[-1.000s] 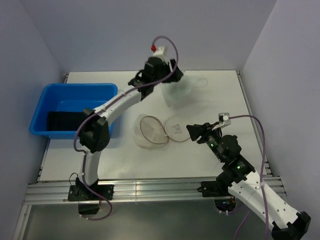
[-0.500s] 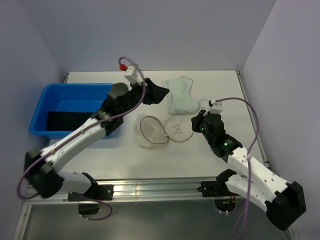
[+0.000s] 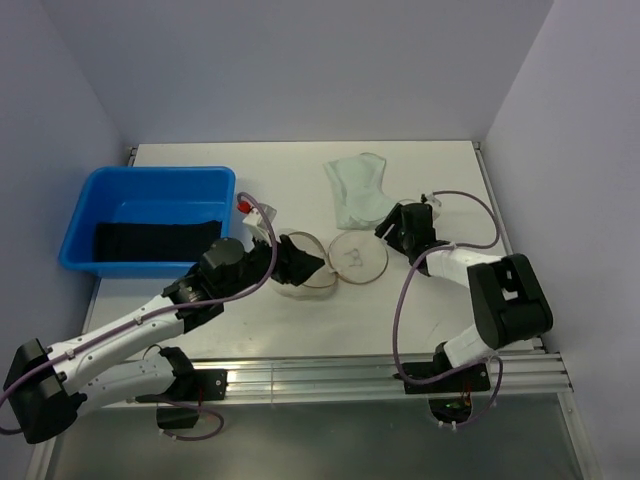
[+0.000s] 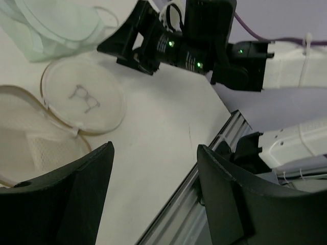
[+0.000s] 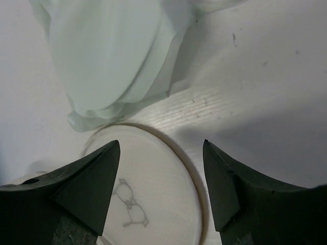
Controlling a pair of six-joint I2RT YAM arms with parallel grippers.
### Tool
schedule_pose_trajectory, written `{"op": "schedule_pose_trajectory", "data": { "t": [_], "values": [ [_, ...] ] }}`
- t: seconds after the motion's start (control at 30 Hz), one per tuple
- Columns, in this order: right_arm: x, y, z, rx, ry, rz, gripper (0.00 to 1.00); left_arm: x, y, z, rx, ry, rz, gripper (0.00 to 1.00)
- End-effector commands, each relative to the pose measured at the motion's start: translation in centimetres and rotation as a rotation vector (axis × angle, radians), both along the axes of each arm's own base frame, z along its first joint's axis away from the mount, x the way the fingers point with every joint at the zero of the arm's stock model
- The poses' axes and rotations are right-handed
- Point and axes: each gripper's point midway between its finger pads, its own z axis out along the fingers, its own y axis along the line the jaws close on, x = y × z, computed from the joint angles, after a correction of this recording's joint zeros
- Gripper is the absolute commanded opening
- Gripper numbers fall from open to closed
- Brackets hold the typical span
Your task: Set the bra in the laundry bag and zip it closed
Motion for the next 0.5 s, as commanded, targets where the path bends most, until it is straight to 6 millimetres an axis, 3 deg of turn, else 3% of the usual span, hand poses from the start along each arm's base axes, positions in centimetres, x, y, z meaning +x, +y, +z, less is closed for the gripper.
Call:
{"op": "schedule_pose_trajectory", "data": {
  "t": [0.0,0.3,0.4,0.43,0.47],
  "values": [
    [4.5,1.6,4.5,0.204,-0.201,-0.055,0.73,-1.8,-0.2,1.4,-0.060,-0.034,-0.055,0.72],
    [8.1,0.5,0.9,0.312,-0.184,-0.208,0.71,-2.7,-1.2,0.4,-0.032,-0.046,-0.117,0.72],
    [9.2,0.4,0.3,0.342,-0.188,-0.213,0.58,-2.4,-0.9,0.2,-0.020,-0.050,-0.093,0.72],
    [9.6,0.3,0.8,0.345,-0.204,-0.215,0.36,-2.3,-0.9,0.7,-0.021,-0.059,-0.091,0.72],
    [10.0,0.1,1.7,0.331,-0.242,-0.200,0.23,-2.2,-0.8,0.5,-0.004,-0.054,-0.085,0.73]
  ]
}}
